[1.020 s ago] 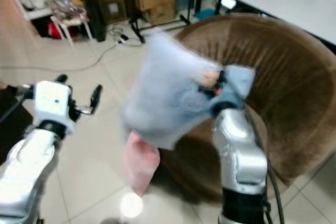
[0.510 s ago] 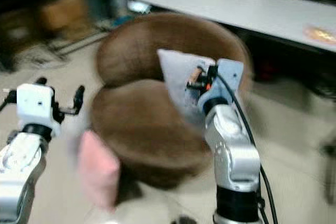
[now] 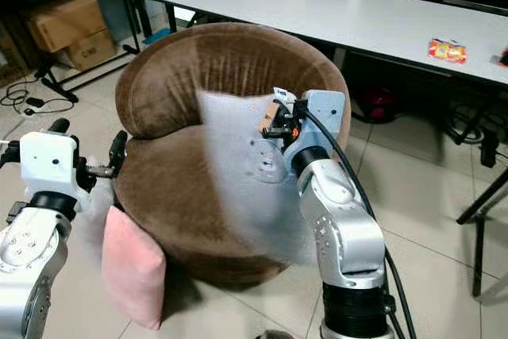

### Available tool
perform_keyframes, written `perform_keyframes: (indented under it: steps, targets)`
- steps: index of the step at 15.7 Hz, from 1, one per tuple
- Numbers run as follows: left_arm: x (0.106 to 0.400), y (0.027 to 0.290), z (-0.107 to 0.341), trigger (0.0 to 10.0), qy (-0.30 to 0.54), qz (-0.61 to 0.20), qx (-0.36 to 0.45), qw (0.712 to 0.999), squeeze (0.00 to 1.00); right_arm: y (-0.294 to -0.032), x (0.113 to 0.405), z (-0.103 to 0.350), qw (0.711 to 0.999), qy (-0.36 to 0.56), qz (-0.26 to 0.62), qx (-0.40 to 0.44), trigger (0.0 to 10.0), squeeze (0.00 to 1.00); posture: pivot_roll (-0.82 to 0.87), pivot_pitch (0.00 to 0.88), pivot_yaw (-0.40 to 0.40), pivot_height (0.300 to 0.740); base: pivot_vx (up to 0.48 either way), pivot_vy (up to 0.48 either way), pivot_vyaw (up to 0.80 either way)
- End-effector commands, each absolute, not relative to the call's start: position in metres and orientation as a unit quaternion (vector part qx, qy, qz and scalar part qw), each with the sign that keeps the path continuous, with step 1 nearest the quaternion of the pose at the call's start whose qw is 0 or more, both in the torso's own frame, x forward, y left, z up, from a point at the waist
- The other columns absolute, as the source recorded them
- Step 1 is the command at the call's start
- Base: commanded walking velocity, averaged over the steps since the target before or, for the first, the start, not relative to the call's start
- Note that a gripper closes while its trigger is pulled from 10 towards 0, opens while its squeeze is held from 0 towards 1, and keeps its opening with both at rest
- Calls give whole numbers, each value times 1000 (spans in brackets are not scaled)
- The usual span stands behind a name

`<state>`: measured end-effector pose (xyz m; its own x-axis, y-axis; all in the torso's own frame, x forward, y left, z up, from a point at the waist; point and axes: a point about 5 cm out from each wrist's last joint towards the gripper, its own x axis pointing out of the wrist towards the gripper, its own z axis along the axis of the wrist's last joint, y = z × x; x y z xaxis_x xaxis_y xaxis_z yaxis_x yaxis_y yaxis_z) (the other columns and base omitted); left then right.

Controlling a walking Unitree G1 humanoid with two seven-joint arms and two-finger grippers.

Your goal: Move the pillow to the sofa from floor

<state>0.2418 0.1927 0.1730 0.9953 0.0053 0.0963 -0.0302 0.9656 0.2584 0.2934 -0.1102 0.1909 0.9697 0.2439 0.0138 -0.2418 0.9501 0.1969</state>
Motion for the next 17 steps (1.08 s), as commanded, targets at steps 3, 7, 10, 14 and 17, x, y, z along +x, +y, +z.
perform_keyframes:
  steps: [3,7,10,14,17]
  targets:
    - [239,192,177,10000,-57,6,132,990,0,-104,294,208,982,-39,151,107,10000,0,12,0,-20,740,285,0,0]
    - [238,194,177,10000,-58,9,132,990,0,-100,293,209,980,-39,168,102,10000,0,16,0,-25,740,285,0,-139]
    - [237,194,177,10000,-57,10,130,990,0,-97,292,209,979,-38,178,95,10000,0,19,0,-28,740,290,0,-800]
    - [236,194,177,10000,-56,12,129,990,0,-96,293,209,978,-40,185,90,10000,0,22,0,-29,740,301,0,0]
    - [236,194,176,10000,-54,14,128,990,0,-95,293,207,978,-34,188,89,10000,0,23,0,-31,740,316,0,-267]
